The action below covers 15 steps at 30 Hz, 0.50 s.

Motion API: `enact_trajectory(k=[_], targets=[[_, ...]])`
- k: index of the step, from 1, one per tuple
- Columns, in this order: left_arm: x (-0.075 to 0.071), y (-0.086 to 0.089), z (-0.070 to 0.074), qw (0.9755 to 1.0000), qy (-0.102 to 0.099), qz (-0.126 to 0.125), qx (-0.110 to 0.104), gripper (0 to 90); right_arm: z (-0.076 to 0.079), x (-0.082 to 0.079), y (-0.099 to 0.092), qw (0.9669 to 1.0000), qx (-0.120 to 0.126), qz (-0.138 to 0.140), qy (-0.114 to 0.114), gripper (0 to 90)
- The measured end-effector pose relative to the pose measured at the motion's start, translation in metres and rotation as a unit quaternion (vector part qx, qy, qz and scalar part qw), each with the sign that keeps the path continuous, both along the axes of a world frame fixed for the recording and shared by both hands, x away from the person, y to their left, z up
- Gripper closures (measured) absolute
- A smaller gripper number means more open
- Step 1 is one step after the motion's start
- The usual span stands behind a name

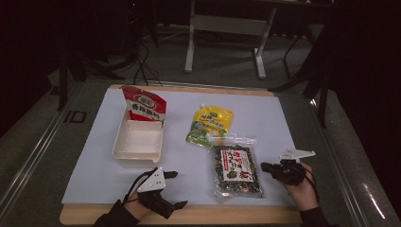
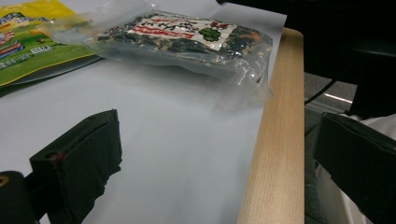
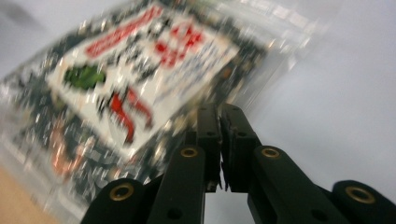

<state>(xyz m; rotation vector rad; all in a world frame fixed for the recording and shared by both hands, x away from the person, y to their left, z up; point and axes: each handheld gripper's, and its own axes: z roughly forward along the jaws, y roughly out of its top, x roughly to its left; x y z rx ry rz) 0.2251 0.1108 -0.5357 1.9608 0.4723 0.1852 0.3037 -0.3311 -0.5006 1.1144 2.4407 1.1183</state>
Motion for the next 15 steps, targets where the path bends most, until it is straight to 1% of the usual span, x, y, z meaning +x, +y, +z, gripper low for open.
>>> enact_trajectory(k=[1,3,4,5,7,10,12,13,14,15], targets=[[0.0,0.0,0.0,1.0,0.001,0.001,0.0,2.5,0.004,0.005,0.0,0.9999,0.001,0.004,-0.01,84.0],[0.001,0.0,-0.001,1.0,0.003,0.001,0.0,2.5,0.009,0.016,0.001,0.9999,0.006,0.006,-0.014,82.1],[0.001,0.0,-0.001,1.0,0.003,0.001,0.0,2.5,0.011,0.022,0.001,0.9998,0.002,0.005,-0.021,80.7],[0.001,0.0,-0.001,1.0,0.003,0.0,0.0,2.5,0.013,0.029,0.001,0.9997,0.003,0.008,-0.023,80.6],[0.001,0.0,-0.001,1.0,0.005,0.001,0.001,2.5,0.015,0.042,0.001,0.9997,0.009,0.005,-0.022,79.8],[0.001,0.0,-0.002,1.0,0.005,0.002,0.002,2.5,0.017,0.059,0.0,0.9998,0.007,0.002,-0.019,76.4],[0.001,0.001,-0.001,1.0,0.005,0.002,0.001,2.5,0.016,0.07,0.0,0.9999,0.007,0.001,-0.012,72.1],[0.001,0.001,-0.001,1.0,0.005,0.001,0.001,2.5,0.015,0.076,0.0,1.0,0.002,0.0,-0.007,70.7],[0.001,0.001,-0.001,1.0,0.005,0.001,0.001,2.5,0.015,0.076,0.0,1.0,0.002,0.0,-0.007,70.7],[0.001,0.001,-0.002,1.0,0.006,0.001,0.001,2.5,0.013,0.081,0.0,1.0,-0.002,-0.004,-0.005,68.6]])
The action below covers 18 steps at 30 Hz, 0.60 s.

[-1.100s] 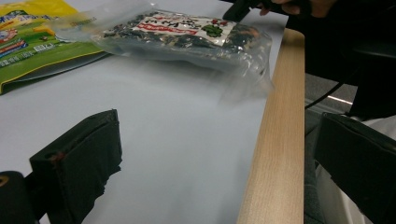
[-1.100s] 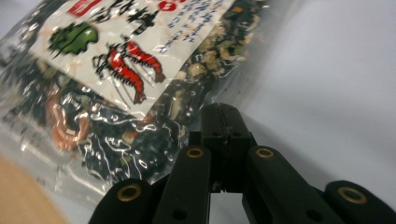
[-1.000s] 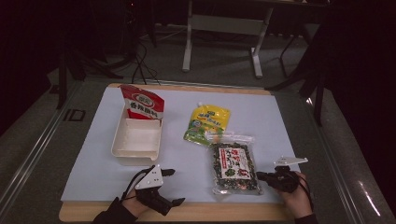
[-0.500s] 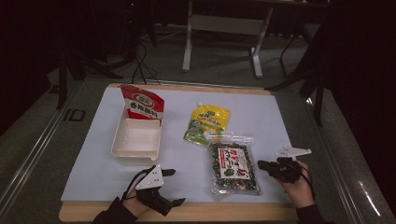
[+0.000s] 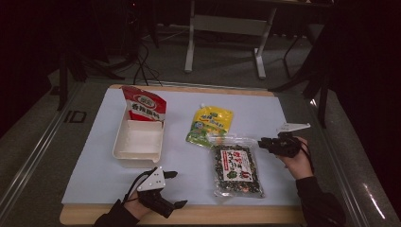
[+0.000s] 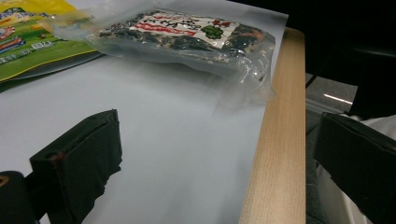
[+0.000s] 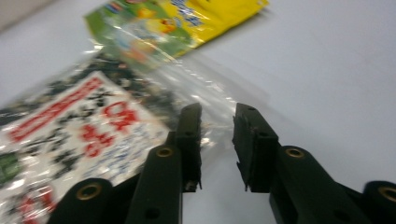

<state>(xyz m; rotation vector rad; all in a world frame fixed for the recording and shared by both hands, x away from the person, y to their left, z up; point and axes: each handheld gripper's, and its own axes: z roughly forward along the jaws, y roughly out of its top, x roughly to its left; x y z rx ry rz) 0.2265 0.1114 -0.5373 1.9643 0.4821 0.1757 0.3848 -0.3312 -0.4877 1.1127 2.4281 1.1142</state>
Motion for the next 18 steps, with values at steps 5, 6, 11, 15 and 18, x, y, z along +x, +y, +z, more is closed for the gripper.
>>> enact_trajectory(k=[5,6,11,15,18], targets=[[0.0,0.0,-0.001,1.0,0.002,0.0,0.0,2.5,-0.014,0.031,0.005,0.9994,-0.015,-0.008,0.031,55.2],[0.0,0.0,-0.001,1.0,0.003,0.0,0.0,2.5,-0.016,0.035,0.006,0.9992,-0.017,-0.007,0.036,53.4],[0.001,0.001,-0.001,1.0,0.004,-0.002,0.001,2.5,-0.024,0.053,0.01,0.9976,-0.026,-0.015,0.063,47.4],[0.001,0.001,-0.002,1.0,0.007,-0.001,-0.001,2.6,-0.028,0.062,0.014,0.9963,-0.027,-0.007,0.082,45.0],[0.001,0.002,-0.002,1.0,0.007,-0.001,-0.001,2.5,-0.03,0.065,0.015,0.9955,-0.024,0.0,0.091,45.8]])
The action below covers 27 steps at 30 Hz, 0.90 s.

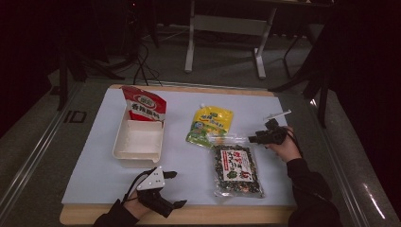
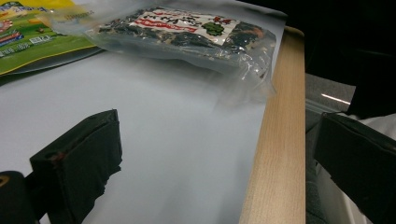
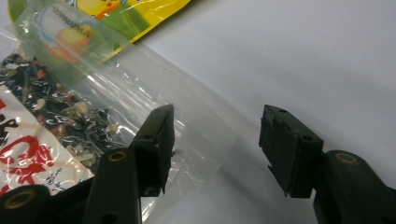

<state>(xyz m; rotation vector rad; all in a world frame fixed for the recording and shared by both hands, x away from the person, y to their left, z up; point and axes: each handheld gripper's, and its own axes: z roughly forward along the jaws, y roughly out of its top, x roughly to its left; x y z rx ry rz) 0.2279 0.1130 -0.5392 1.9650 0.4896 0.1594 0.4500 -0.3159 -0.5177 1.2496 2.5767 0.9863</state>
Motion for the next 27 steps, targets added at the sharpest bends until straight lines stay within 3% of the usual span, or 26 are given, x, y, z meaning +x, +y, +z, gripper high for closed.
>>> enact_trajectory(k=[4,10,14,16,18,23,27], targets=[[0.0,0.0,0.0,1.0,0.0,-0.001,0.0,2.5,-0.001,0.001,0.0,0.9996,0.005,0.023,0.018,50.9],[0.0,-0.001,0.0,1.0,0.001,-0.003,0.001,2.6,-0.002,0.001,0.005,0.998,-0.016,0.045,0.04,63.6],[0.0,-0.001,0.0,1.0,0.001,-0.003,0.0,2.6,0.0,-0.001,0.011,0.9974,-0.033,0.05,0.041,79.6],[0.0,-0.001,0.0,1.0,0.001,-0.002,0.0,2.5,0.001,-0.005,0.016,0.9968,-0.048,0.055,0.031,86.3],[0.0,-0.001,0.0,1.0,0.0,-0.002,0.001,2.6,0.006,-0.008,0.017,0.9969,-0.046,0.059,0.023,89.2],[0.0,-0.001,0.001,1.0,-0.001,-0.003,0.001,2.6,0.015,-0.015,0.02,0.9962,-0.057,0.066,0.002,89.8],[0.0,-0.001,0.001,1.0,0.0,0.002,-0.001,2.6,0.028,-0.02,0.022,0.996,-0.052,0.068,-0.026,89.9]])
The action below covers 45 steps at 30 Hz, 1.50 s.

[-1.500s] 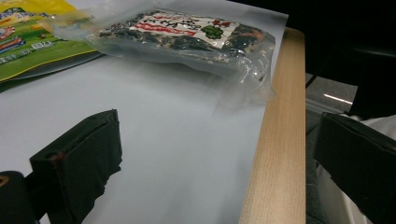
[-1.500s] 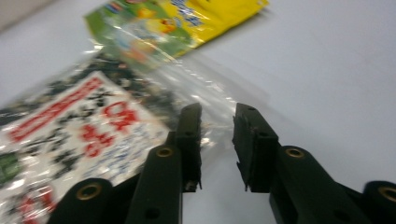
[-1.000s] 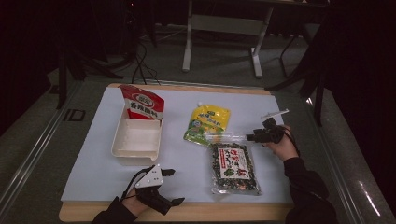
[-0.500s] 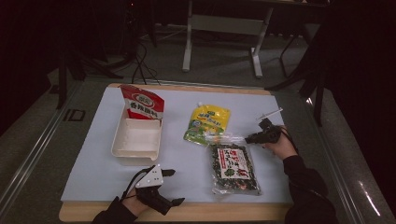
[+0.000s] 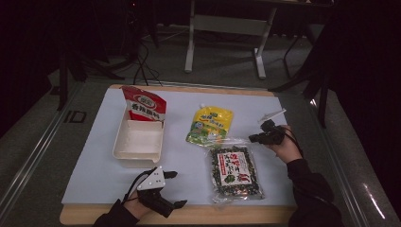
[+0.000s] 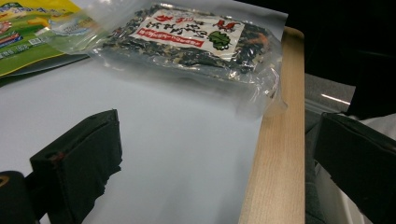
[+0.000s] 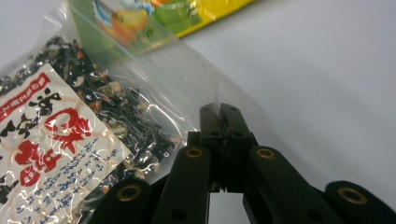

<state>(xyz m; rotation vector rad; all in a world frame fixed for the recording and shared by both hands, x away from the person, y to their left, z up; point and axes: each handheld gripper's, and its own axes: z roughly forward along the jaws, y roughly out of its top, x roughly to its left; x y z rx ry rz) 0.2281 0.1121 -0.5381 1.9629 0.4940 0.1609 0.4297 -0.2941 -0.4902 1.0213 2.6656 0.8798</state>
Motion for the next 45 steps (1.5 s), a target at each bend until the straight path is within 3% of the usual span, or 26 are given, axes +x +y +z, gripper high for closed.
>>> enact_trajectory(k=[5,13,22,29,32,38,41,45], targets=[[-0.001,-0.002,0.002,1.0,-0.004,0.002,0.004,2.6,0.014,-0.005,0.003,0.9997,0.001,0.005,-0.024,90.0],[-0.002,-0.004,0.008,0.9998,-0.014,0.01,-0.012,2.6,0.038,-0.017,0.005,0.9983,0.007,0.014,-0.056,90.0],[0.001,-0.011,0.013,0.9997,0.019,0.014,0.001,2.5,0.071,-0.034,0.011,0.9946,0.017,0.034,-0.097,90.0],[0.008,-0.019,0.019,0.9991,0.036,0.017,-0.016,2.5,0.097,-0.054,0.023,0.9888,0.026,0.06,-0.134,90.0],[0.011,-0.023,0.02,0.9991,0.035,0.016,-0.016,2.5,0.106,-0.061,0.029,0.9866,0.026,0.071,-0.144,90.0],[0.022,-0.03,0.019,0.9987,0.042,0.023,-0.017,2.6,0.128,-0.083,0.045,0.9777,0.032,0.107,-0.178,90.0],[0.032,-0.033,0.017,0.9975,0.056,0.034,-0.026,5.8,0.137,-0.096,0.052,0.9727,0.04,0.122,-0.193,90.0],[0.042,-0.04,0.014,0.9972,0.065,0.027,-0.026,7.3,0.143,-0.104,0.055,0.9694,0.047,0.132,-0.202,90.0]])
